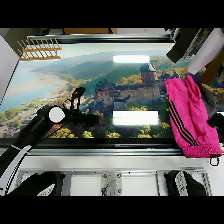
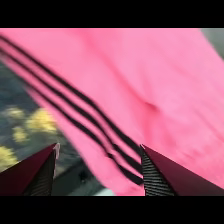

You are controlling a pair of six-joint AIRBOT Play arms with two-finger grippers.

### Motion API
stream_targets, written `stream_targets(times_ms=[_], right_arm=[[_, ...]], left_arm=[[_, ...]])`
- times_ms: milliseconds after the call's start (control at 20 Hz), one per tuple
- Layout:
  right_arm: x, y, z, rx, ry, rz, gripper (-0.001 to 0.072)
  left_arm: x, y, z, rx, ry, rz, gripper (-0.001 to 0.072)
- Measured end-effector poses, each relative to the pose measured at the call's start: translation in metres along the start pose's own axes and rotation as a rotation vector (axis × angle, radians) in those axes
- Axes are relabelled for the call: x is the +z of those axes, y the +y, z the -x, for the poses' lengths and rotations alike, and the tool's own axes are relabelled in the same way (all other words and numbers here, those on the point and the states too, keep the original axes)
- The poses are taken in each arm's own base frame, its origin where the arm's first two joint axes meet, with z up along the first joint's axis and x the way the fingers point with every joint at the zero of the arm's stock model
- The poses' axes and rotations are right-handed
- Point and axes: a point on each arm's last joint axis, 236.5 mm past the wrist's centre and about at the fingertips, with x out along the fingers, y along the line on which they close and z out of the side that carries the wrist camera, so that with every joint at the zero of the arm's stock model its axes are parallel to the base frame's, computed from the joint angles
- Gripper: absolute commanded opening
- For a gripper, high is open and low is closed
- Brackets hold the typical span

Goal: Fold the clothes and pants, and hang the long-sleeved shirts on hangers.

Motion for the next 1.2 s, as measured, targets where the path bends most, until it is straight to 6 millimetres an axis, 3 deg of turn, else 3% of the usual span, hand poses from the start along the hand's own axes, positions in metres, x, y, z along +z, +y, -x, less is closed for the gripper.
stream_targets(times_ms=[100,200,300,450,550,600,1200], right_arm=[[0.001,0.055,0.002,0.14,-0.02,0.154,0.0549],[-0.01,0.11,0.002,0.266,-0.019,0.305,0.0548],[-0.025,0.152,0.001,0.359,-0.009,0.418,0.0525],[-0.048,0.191,-0.003,0.44,0.023,0.522,0.0261],[-0.058,0.203,-0.007,0.465,0.044,0.557,0.0057],[-0.062,0.207,-0.009,0.472,0.054,0.566,0.0027],[-0.075,0.214,-0.012,0.488,0.095,0.597,0.0029]], left_arm=[[0.001,0.0,0.0,0.0,-0.005,0.0,0.0006],[0.003,0.0,0.0,-0.001,-0.013,0.001,0.0006],[0.005,-0.001,0.0,-0.004,-0.021,0.002,0.0006],[0.006,-0.001,0.0,-0.005,-0.027,0.005,0.0006],[0.007,-0.001,0.0,-0.006,-0.03,0.006,0.0006],[0.007,-0.001,0.0,-0.006,-0.03,0.006,0.0006],[0.007,-0.002,0.0,-0.007,-0.03,0.003,0.0006]])
